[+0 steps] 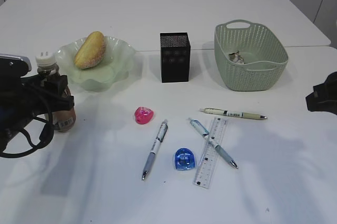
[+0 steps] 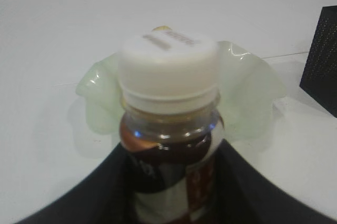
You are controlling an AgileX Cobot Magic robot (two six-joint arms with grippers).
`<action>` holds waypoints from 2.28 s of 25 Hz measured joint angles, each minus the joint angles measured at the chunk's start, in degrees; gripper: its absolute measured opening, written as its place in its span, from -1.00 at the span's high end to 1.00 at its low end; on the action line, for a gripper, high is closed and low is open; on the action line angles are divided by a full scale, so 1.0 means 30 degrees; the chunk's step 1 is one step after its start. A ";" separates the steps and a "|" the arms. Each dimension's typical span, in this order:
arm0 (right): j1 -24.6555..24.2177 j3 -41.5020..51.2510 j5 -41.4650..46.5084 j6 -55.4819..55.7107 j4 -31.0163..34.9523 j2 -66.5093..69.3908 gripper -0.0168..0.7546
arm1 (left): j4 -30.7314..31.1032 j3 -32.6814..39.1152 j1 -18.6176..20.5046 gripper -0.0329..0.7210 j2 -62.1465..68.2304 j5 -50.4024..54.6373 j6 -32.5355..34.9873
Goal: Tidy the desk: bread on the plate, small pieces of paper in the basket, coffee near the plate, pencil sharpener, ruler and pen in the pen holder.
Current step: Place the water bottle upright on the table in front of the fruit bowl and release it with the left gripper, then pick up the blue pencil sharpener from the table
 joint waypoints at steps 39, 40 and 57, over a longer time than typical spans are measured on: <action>0.0000 0.0000 0.0000 0.0000 0.0000 0.0000 0.14 | 0.0290 -0.2910 0.0000 -0.55 -0.6850 0.8707 0.0072; 0.0000 0.0000 0.0000 0.0000 0.0000 0.0000 0.14 | 0.0296 -0.3164 0.0000 -0.55 -0.7364 0.9945 0.0113; 0.0000 0.0000 0.0666 -0.1286 0.0040 0.0000 0.14 | 0.0882 -0.7036 0.0000 -0.55 -1.0536 3.1619 0.0113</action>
